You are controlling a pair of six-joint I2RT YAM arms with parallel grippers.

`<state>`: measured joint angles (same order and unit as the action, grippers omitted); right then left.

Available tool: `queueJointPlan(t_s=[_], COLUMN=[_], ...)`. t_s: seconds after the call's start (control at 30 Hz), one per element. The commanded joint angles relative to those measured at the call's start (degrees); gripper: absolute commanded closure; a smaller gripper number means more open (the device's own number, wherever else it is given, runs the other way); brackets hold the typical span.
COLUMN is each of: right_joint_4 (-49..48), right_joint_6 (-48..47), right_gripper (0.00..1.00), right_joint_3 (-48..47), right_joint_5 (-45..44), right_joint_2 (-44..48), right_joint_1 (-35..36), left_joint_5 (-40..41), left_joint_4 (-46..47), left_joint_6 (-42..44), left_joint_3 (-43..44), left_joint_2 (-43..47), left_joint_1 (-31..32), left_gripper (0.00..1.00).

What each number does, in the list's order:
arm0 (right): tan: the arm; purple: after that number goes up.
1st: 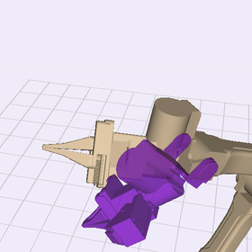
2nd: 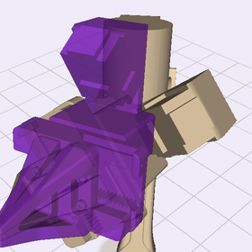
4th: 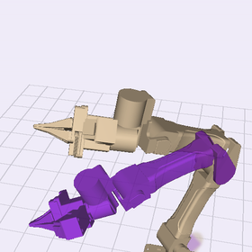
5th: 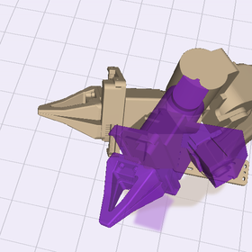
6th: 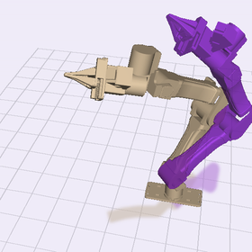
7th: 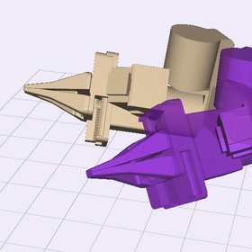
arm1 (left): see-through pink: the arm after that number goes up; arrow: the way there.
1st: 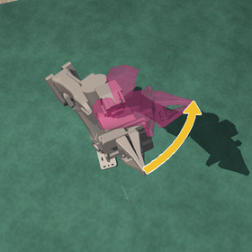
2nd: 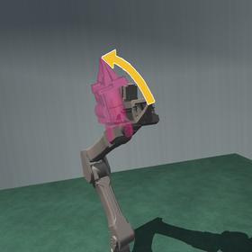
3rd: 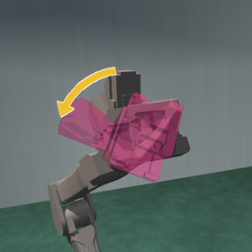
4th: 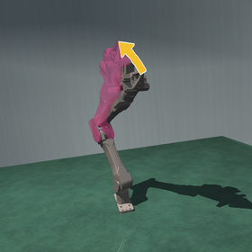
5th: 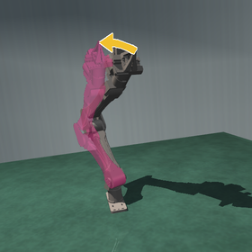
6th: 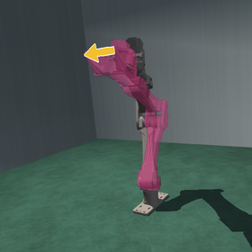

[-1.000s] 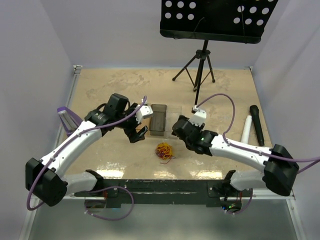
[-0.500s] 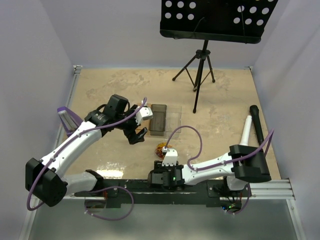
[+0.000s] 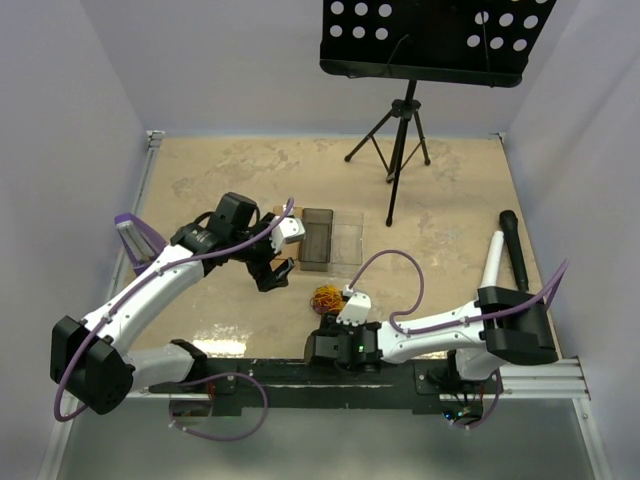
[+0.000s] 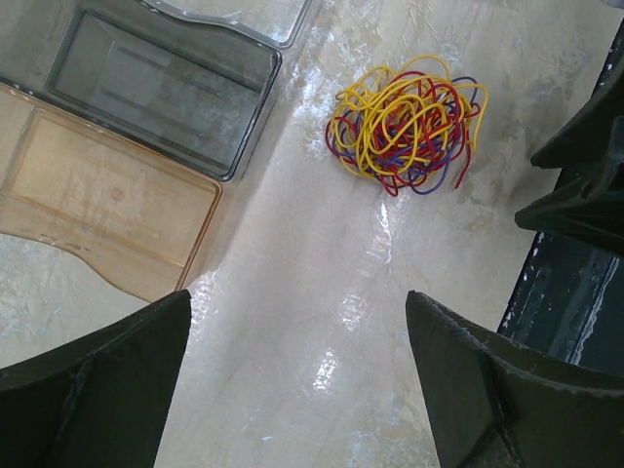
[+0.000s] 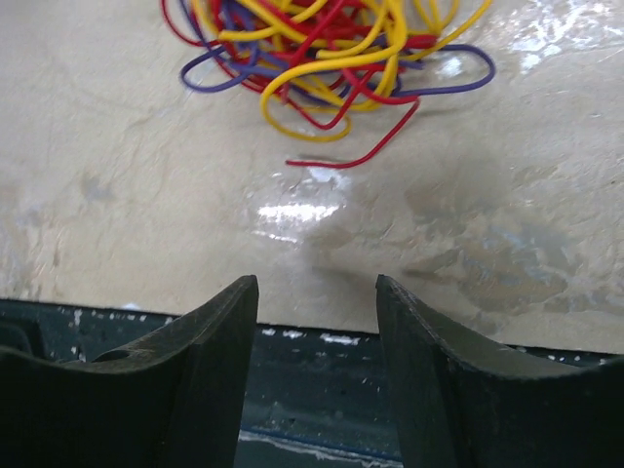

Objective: Untangle the cables
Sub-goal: Untie the cable.

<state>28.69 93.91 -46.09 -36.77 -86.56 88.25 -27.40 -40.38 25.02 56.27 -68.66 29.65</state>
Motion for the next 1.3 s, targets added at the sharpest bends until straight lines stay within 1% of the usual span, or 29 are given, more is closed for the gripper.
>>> queueJointPlan(t_s=[0.0,0.37,0.57,0.77,0.8,0.93,1.0,1.13,1.17,1.2,1.23,1.27], right_joint_4=[-0.3,-4.25,-3.02,-1.8,-1.71,-0.92,-0.04,2.42,2.95,3.56,3.66,3.74], right_joint_6=[3.91,1.37,1.63,3.03,3.21,3.21,2.86,2.42,2.51,2.42,2.33,2.24], right_gripper=[0.45,0.46,0.54,0.6,0.62,0.78,0.83,0.88,0.91,0.97,1.0,1.0], right_joint_3=[-0.06,1.35,0.3,0.56,0.65,0.3,-0.49,-2.86,-3.48,-4.01,-4.45,-4.71], right_joint_5=[-2.16,-3.39,-3.92,-3.83,-3.92,-4.62,-5.06,-5.41,-5.5,-5.24,-5.06,-5.06], right_joint_2=[-1.06,-1.15,-4.49,-6.86,-7.21,-7.74,-8.09,-8.45,-8.45,-8.27,-8.01,-7.22], right_joint_1=[-1.58,-8.7,-9.06,-9.06,-9.06,-9.06,-8.71,-6.25,-5.38,-4.76,-3.97,-3.26], left_joint_5=[-1.52,-0.9,-0.38,-0.11,-0.11,0.15,0.24,0.15,0.15,0.33,0.15,0.15], left_joint_4=[1.53,1.8,1.71,1.62,1.53,1.53,1.45,1.45,1.53,1.53,1.45,1.45], left_joint_6=[-0.67,-0.85,-0.58,-0.32,-0.41,-0.32,-0.49,-0.76,-0.76,-0.84,-0.93,-0.93], left_joint_3=[0.59,-0.28,-0.37,-0.37,-0.37,-0.28,-0.2,0.07,0.15,0.07,0.24,0.16], left_joint_2=[0.72,1.16,1.52,1.6,1.69,1.69,1.69,1.69,1.6,1.6,1.52,1.6], left_joint_1=[-0.03,-0.03,-0.03,-0.03,-0.03,-0.03,-0.03,-0.12,-0.03,-0.12,-0.03,-0.03], left_gripper=[0.04,0.04,0.04,0.04,0.04,0.04,0.04,0.03,0.03,0.03,0.03,0.03])
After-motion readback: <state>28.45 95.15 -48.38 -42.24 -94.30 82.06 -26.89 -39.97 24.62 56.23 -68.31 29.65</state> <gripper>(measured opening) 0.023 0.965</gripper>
